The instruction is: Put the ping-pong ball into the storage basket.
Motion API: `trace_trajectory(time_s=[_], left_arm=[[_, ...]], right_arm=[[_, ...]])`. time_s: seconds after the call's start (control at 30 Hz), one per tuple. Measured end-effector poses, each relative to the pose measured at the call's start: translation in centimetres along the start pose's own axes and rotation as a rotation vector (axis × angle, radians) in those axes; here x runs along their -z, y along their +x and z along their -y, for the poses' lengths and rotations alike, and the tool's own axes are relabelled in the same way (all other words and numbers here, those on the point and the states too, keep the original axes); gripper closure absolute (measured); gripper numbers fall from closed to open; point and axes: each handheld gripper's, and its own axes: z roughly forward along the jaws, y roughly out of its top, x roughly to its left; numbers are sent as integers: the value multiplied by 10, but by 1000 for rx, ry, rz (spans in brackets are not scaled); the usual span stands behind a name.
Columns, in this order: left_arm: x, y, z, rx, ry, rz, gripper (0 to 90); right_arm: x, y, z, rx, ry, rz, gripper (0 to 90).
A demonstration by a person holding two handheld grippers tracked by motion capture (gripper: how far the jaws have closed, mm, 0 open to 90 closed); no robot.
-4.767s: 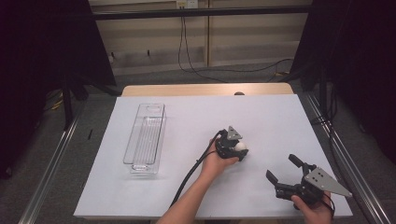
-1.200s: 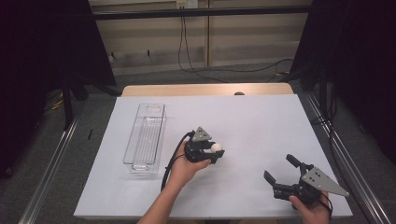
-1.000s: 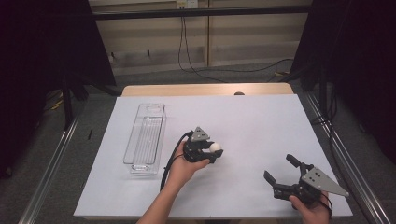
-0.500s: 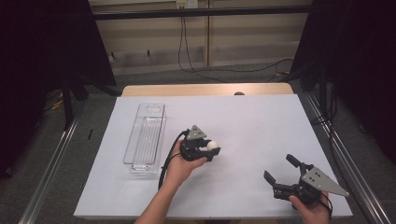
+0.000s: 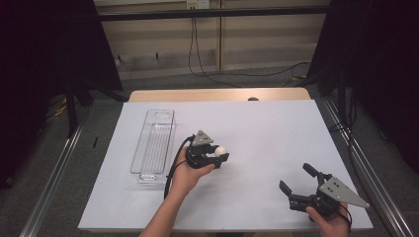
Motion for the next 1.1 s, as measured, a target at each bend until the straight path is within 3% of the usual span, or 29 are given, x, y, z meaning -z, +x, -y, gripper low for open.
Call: trace_trajectory(time_s=[0.57,1.1], left_arm=[[11,11,2,20,-29,-31,512],[21,18,4,69,-48,-70,512]], right_arm=[[0,0,0,-1,-4,-1,23],[1,0,-1,-3,-3,1,23]])
